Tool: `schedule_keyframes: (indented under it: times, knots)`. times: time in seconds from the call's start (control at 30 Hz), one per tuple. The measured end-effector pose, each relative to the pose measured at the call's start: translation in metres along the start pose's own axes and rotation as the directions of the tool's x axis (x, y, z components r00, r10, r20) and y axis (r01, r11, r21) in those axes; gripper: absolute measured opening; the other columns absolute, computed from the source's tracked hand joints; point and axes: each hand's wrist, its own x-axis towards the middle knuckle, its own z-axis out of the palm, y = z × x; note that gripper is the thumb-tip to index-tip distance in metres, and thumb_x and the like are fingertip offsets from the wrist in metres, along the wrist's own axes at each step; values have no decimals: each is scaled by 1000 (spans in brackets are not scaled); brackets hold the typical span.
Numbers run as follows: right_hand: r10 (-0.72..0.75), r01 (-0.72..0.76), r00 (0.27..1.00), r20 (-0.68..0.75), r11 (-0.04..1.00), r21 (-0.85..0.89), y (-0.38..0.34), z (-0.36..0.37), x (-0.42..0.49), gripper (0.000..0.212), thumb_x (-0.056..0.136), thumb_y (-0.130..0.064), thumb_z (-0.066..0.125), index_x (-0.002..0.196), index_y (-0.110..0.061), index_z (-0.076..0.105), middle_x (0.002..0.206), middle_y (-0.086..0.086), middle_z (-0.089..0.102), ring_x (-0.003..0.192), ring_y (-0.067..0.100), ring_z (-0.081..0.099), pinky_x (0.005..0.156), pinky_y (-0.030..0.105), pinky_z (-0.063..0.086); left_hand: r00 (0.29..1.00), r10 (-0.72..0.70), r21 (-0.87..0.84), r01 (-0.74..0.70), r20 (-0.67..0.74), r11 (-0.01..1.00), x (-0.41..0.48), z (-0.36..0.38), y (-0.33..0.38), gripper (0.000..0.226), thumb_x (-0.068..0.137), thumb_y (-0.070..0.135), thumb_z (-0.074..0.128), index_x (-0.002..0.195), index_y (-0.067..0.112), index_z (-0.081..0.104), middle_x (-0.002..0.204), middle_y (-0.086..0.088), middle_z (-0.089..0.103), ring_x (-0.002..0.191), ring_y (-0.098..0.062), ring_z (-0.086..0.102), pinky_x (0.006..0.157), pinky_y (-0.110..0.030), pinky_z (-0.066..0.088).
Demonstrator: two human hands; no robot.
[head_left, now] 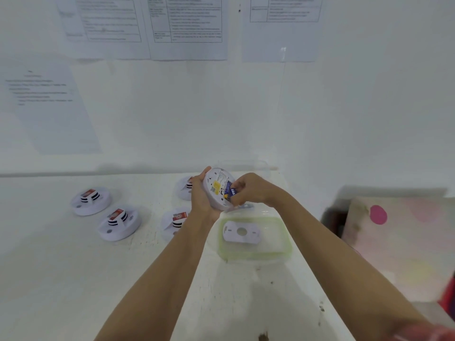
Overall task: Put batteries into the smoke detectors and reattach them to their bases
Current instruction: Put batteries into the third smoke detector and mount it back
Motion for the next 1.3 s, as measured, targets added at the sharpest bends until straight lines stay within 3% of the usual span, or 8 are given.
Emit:
schedule_keyframes:
  times: [0.13, 0.37, 0.63, 0.83, 0.93, 1.07, 1.2, 1.3]
  knots:
    - [9, -9, 1000, -11, 1000, 20, 3, 0, 0, 25, 78, -4, 64, 99, 10, 67, 88, 15, 65, 68, 16, 58, 65, 20, 48, 996, -43, 37, 41, 74, 999, -9, 7, 1, 41, 91, 45, 38, 81, 13, 62, 83, -10, 55, 79, -25, 48, 77, -38, 36]
    - [-19, 26, 999, -49, 991, 128, -5, 3, -4, 24, 79, 0, 62, 101, 8, 69, 82, 14, 62, 69, 19, 51, 61, 20, 42, 998, 7, 94, -13, 64, 995, -14, 7, 17, 35, 91, 41, 40, 81, 14, 59, 83, -9, 53, 74, -24, 49, 72, -35, 38]
    - [-17, 21, 984, -176, 1000, 23, -18, -12, 8, 8, 82, 0, 58, 79, 2, 66, 69, 12, 61, 66, 20, 54, 72, 32, 48, 995, 14, 78, -22, 97, 997, -11, 6, 28, 31, 91, 39, 37, 83, 16, 56, 86, -7, 51, 78, -23, 48, 76, -36, 39]
    - [-33, 35, 990, -140, 999, 10, -22, -15, 15, 24, 84, 7, 53, 104, 5, 66, 88, 17, 63, 69, 12, 53, 66, 20, 44, 995, 1, 49, -6, 100, 999, -5, 7, 27, 44, 92, 39, 39, 68, 15, 67, 83, -10, 56, 77, -25, 50, 78, -38, 40]
    - [-26, 38, 974, -224, 998, 51, -17, -11, 18, 31, 81, 5, 61, 112, 2, 57, 82, 8, 59, 71, 15, 56, 60, 19, 43, 997, -7, 52, 3, 83, 999, -2, 7, 25, 37, 91, 40, 41, 76, 16, 65, 88, -10, 58, 81, -27, 52, 83, -40, 42]
    - [-8, 61, 932, -362, 989, 134, -7, -2, 23, 31, 76, -3, 72, 104, 5, 62, 87, 14, 62, 81, 20, 58, 64, 21, 47, 995, -3, 27, 1, 97, 1000, 2, 2, 23, 49, 91, 39, 41, 59, 17, 71, 86, -8, 58, 81, -26, 53, 90, -43, 40]
    - [-31, 61, 917, -398, 996, 63, -4, 7, 22, 19, 80, -9, 70, 95, 2, 71, 95, 20, 71, 78, 18, 60, 52, 12, 42, 997, -1, 49, -2, 73, 999, 5, 1, 20, 36, 90, 40, 40, 82, 16, 65, 91, -10, 58, 85, -27, 53, 95, -44, 38]
    - [-23, 61, 907, -420, 995, 76, -2, 9, 23, 22, 81, -9, 70, 99, 3, 69, 99, 21, 70, 83, 22, 63, 57, 13, 44, 998, 15, 76, -20, 65, 997, 7, 0, 20, 34, 90, 41, 40, 87, 16, 62, 90, -10, 59, 84, -26, 54, 88, -43, 41]
